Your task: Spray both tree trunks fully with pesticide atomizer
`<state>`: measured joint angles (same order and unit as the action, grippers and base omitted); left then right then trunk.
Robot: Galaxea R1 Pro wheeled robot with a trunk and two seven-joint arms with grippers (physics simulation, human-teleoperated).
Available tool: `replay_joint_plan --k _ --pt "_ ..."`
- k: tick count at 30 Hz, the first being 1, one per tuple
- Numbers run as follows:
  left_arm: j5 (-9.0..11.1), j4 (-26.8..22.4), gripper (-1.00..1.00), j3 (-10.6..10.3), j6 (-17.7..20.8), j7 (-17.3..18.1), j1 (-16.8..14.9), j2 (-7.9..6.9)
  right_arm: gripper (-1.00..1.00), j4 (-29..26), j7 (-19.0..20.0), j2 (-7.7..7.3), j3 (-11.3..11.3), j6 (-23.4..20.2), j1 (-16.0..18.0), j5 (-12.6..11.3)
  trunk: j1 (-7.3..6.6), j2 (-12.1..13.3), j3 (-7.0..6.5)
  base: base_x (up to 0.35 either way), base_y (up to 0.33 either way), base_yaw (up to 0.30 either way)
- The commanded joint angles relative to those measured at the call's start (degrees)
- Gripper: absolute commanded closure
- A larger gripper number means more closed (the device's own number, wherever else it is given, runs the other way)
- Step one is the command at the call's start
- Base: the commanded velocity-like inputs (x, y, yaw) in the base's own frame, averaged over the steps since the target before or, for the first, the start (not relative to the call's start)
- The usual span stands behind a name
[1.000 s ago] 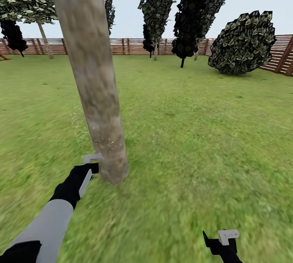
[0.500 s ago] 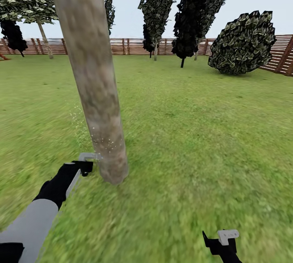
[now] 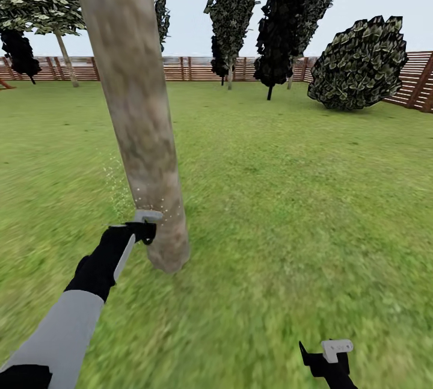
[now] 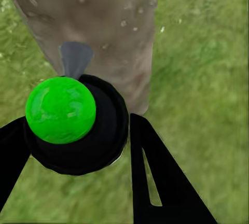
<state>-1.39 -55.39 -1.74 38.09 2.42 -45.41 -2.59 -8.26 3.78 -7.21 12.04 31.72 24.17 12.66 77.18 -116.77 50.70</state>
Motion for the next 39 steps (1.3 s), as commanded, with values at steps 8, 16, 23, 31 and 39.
replay_joint_plan --k 8,16,23,31,39 --pt "0.0 -0.8 1.00 3.1 2.4 0.1 0.0 -2.91 -1.00 0.0 0.0 0.00 0.0 0.0 0.0 0.0 0.00 0.0 0.00 0.000 0.000 0.000" --pt "0.1 -5.9 1.00 0.6 5.5 0.0 0.0 -0.86 -1.00 0.0 0.0 0.00 0.0 0.0 0.0 0.0 0.00 0.0 0.00 0.000 0.000 0.000" --pt "0.2 -7.3 1.00 6.3 6.7 0.2 -0.1 -3.36 -1.00 0.0 -0.1 0.00 0.0 0.0 0.0 0.0 0.00 0.0 0.00 0.000 0.000 0.000" --pt "0.3 -13.7 1.00 3.1 13.3 0.1 -0.3 -0.93 -1.00 0.0 -0.1 0.00 0.0 0.0 0.0 0.0 0.00 0.0 0.00 0.000 0.000 0.000" --pt "0.1 -14.5 1.00 8.3 16.1 0.1 -0.7 -2.33 -1.00 0.0 -0.1 0.00 0.0 0.0 0.0 0.0 0.00 0.0 0.00 0.000 0.000 0.000"
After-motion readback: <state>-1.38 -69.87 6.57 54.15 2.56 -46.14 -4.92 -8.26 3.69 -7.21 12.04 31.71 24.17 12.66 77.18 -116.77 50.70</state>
